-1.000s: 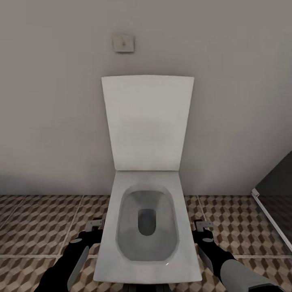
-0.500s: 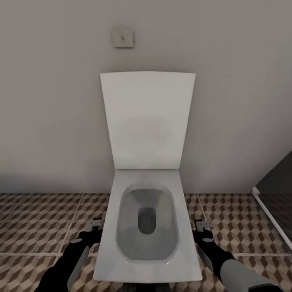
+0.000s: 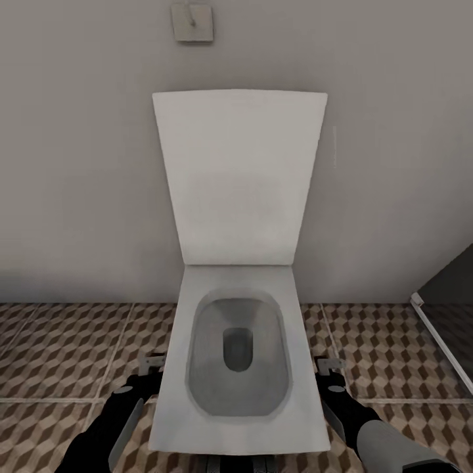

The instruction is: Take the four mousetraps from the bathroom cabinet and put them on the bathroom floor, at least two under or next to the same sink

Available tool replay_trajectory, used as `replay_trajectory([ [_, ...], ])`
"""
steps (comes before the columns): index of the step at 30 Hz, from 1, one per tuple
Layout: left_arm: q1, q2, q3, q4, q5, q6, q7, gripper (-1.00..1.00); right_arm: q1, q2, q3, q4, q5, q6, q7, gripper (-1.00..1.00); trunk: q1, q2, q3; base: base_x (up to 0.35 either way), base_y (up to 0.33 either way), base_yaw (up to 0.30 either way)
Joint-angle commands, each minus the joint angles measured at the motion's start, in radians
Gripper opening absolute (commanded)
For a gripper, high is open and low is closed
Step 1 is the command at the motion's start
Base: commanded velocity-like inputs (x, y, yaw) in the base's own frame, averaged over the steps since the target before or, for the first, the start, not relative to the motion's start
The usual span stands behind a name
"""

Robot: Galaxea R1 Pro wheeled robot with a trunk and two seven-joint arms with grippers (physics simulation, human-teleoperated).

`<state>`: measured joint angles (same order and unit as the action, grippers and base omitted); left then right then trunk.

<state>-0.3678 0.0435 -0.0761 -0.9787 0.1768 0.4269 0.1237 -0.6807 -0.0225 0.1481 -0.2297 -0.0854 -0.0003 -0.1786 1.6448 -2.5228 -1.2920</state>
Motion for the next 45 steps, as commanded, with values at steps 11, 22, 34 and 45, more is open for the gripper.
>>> replay_trajectory([
  [11, -0.008, 0.004, -0.004, 0.009, 0.01, 0.007, 0.007, -1.0, 0.0, -0.005, 0.005, 0.0, -0.015, 0.008, -0.003, -1.0, 0.005, -0.003, -0.043, 0.0, 0.0, 0.0],
  [22, -0.036, 0.005, -0.004, 0.068, 0.011, -0.003, 0.007, -1.0, 0.0, -0.013, -0.001, 0.001, -0.017, 0.007, -0.004, -1.0, 0.01, -0.005, -0.086, 0.0, 0.0, 0.0],
  [34, -0.037, 0.007, -0.003, 0.064, 0.01, -0.006, 0.007, -1.0, 0.0, -0.017, -0.002, 0.0, -0.018, 0.003, 0.004, -1.0, 0.013, -0.007, -0.117, 0.0, 0.0, 0.0],
  [45, -0.037, 0.006, -0.002, 0.061, 0.01, -0.023, 0.007, -1.0, 0.0, -0.016, -0.002, 0.0, -0.017, 0.013, -0.001, -1.0, 0.013, -0.007, -0.117, 0.0, 0.0, 0.0],
])
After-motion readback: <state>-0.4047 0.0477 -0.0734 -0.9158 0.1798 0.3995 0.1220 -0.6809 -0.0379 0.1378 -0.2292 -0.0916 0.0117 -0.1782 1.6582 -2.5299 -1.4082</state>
